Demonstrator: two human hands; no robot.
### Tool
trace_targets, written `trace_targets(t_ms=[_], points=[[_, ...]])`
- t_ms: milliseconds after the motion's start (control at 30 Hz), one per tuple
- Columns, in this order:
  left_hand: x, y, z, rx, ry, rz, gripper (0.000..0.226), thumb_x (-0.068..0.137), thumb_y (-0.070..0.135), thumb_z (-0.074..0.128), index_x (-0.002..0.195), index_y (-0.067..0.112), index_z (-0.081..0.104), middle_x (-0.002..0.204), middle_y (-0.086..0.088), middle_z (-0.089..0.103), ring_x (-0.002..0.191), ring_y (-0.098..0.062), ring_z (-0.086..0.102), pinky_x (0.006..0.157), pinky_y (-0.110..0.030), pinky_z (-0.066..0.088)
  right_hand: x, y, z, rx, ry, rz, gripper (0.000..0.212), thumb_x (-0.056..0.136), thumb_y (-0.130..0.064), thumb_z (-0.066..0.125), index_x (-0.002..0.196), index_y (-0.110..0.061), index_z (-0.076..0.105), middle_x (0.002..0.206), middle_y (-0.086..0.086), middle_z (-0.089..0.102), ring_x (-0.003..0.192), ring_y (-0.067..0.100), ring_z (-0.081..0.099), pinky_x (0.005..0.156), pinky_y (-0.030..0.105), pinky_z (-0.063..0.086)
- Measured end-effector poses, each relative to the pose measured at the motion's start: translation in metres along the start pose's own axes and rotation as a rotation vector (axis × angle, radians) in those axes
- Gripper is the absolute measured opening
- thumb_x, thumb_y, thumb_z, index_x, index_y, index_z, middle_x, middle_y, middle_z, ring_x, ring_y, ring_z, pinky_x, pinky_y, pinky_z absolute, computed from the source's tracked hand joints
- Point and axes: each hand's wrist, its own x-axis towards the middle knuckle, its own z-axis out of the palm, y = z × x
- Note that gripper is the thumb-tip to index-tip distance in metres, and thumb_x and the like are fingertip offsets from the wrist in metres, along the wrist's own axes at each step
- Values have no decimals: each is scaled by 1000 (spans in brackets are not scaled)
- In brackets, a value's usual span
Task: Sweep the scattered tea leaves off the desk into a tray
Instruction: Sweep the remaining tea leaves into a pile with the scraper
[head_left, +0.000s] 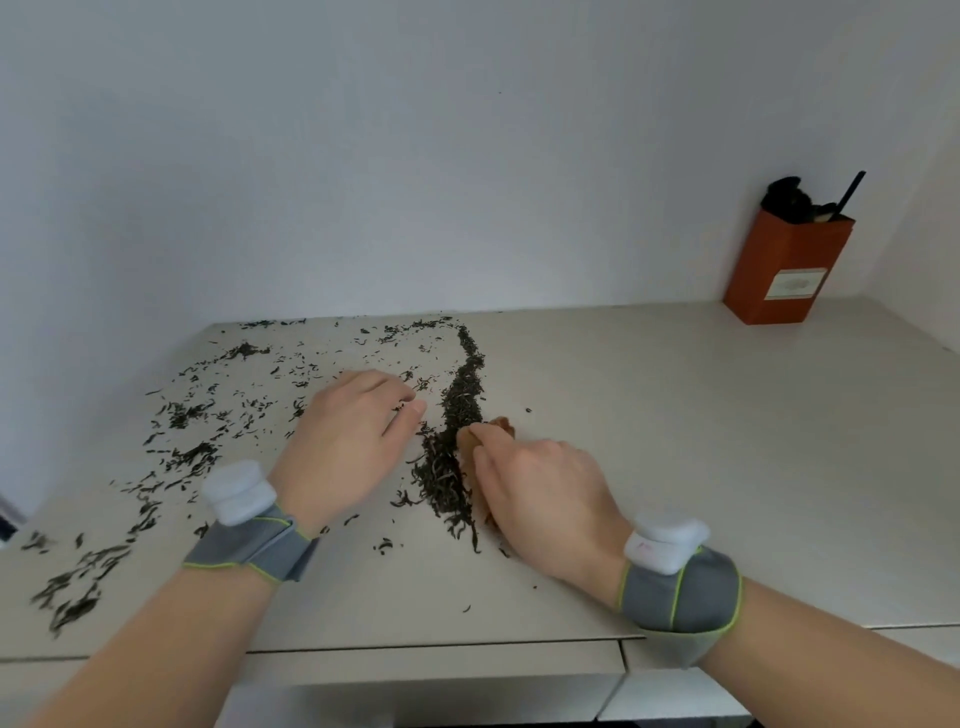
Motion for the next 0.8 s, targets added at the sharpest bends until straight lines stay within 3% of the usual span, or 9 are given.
trace_targets(t_ms=[167,367,500,633,733,800], points=[[5,-5,3,1,-12,13,44,107,45,40,125,19,71,128,5,69,122,-19,56,108,-37,40,5,40,-18,14,39,163,37,105,-47,20,131,-33,44,91,8,71,82,39,65,70,40,51],[25,-6,13,-15,-62,35,45,107,46,41,130,19,68,132,4,66,127,-19,53,109,-37,41,32,90,-24,-143,39,290,35,106,-39,23,118,-27,54,78,3,66,68,31,61,62,38,51],[34,-12,19,-7,-81,41,46,107,48,39,132,20,66,135,5,64,129,-19,51,111,-40,41,41,83,-1,-292,-9,224,15,101,-30,40,108,-19,49,75,6,62,60,32,53,54,35,41],[34,-16,24,-8,-67,28,47,106,48,38,132,21,67,135,6,63,130,-18,50,113,-43,39,59,58,14,-342,-5,180,10,97,-28,43,98,-18,45,62,0,42,51,31,37,46,31,18],[31,-14,23,-32,-53,19,47,106,48,39,133,21,66,136,6,63,131,-17,49,114,-44,38,67,41,22,-319,-13,135,8,97,-26,43,98,-19,45,64,1,55,47,30,36,45,31,20],[30,-15,24,-32,-66,27,46,107,47,39,134,21,66,137,6,62,132,-17,48,115,-43,37,72,30,28,-296,-14,123,5,94,-22,46,98,-20,45,60,-2,52,42,27,29,43,29,16]])
